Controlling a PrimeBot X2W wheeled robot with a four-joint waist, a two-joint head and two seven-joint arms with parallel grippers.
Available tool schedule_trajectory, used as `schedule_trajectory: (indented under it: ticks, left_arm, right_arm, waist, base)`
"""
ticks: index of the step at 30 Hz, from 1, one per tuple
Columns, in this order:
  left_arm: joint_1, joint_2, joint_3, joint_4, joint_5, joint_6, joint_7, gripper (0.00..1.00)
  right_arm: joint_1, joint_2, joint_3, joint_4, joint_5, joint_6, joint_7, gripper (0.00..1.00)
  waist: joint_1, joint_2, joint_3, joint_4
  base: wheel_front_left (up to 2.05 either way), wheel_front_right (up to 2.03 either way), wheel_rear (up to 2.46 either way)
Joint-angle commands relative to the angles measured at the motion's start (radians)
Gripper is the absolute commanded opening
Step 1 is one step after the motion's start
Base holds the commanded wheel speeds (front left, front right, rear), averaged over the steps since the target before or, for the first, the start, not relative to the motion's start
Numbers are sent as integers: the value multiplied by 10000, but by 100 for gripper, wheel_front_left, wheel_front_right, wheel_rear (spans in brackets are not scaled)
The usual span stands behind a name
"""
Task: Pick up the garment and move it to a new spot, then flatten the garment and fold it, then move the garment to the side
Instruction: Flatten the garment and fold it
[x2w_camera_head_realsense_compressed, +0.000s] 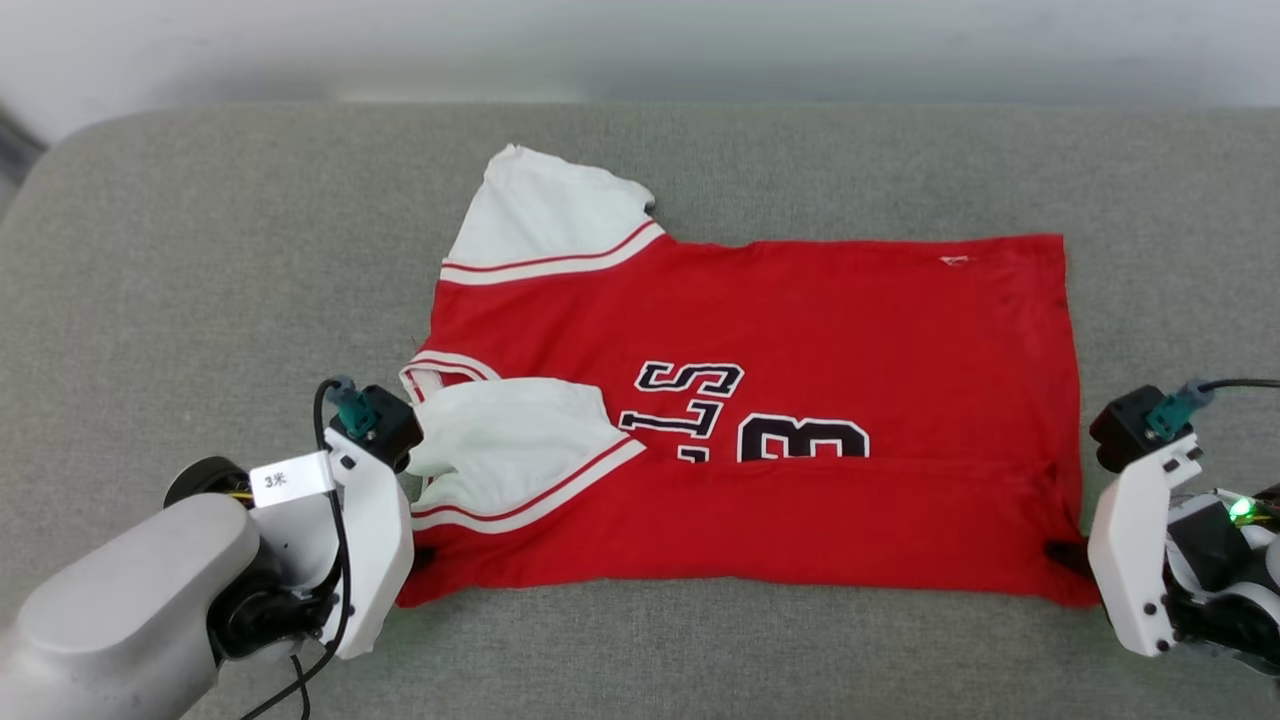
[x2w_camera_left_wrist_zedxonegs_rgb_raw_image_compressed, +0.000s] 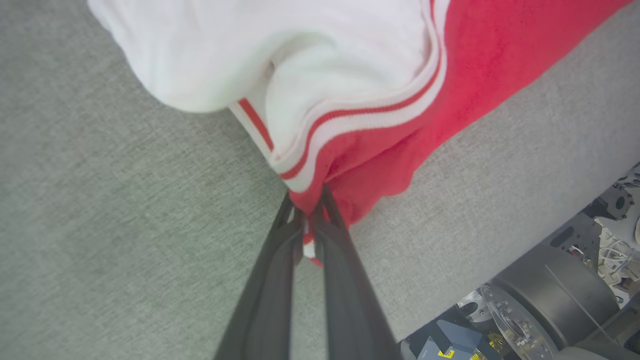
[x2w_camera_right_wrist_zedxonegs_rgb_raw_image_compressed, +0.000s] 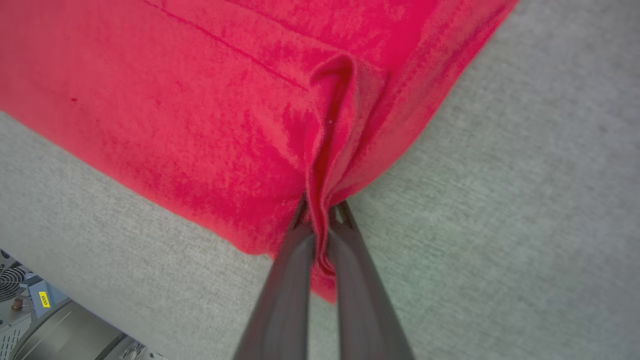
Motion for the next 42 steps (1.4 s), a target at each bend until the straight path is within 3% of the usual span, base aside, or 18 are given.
schedule_trajectory:
  ticks: [1, 9, 15, 23, 24, 25, 26, 33, 37, 42]
  left_arm:
    - [204, 60, -3, 19, -102, 19, -89, 0]
    - [1006, 600, -83, -530, -518, 84, -236, 0]
    - [1705, 947, -186, -1065, -780, 342, -408, 0]
    - [2511, 851, -353, -914, -1022, 677, -807, 0]
    - [2537, 843, -350, -855, -997, 702, -862, 9]
    - [2552, 844, -323, -816, -948, 733, -955, 85]
    - [2566, 853, -273, -790, -962, 754, -1026, 100]
    - [2255, 1381, 429, -1221, -1197, 854, -1760, 100]
    - [1853, 1693, 958, -1417, -857, 1140, -2473, 100]
    - [984, 1675, 1533, -1275, -216, 1481, -3210, 100]
  right_arm:
    - [305, -221, 115, -22, 147, 21, -156, 0]
    - [1149, -1278, -71, -1060, 723, 10, -728, 0]
    - [2195, -1626, -403, -1602, 919, 10, -894, 0]
    - [3343, -1087, -779, -1322, 681, 10, -834, 0]
    - [3401, -982, -844, -1294, 643, 10, -871, 20]
    - [3436, -906, -920, -1293, 548, 10, -980, 91]
    - [3444, -857, -1021, -1319, 470, 10, -1077, 100]
    - [3214, -479, -2222, -1755, -570, 10, -2942, 100]
    - [3053, 286, -3204, -1965, -1560, 12, -4579, 100]
    - [2970, 1328, -4291, -2416, -2789, 10, -6130, 100]
  waist:
    - [0, 0, -407, -26]
    - [0, 0, -1160, -51]
    - [0, 0, -1282, -62]
    - [0, 0, -1158, -111]
    - [0, 0, -1168, -119]
    - [0, 0, -1191, -129]
    - [0, 0, -1231, -131]
    - [0, 0, -1570, -178]
    - [0, 0, -1631, -281]
    - [0, 0, -1403, -471]
  base:
    - [0, 0, 0]
    - [0, 0, 0]
    - [0, 0, 0]
    - [0, 0, 0]
    - [0, 0, 0]
    - [0, 0, 0]
    - [0, 0, 0]
    - [0, 0, 0]
    - [0, 0, 0]
    - [0, 0, 0]
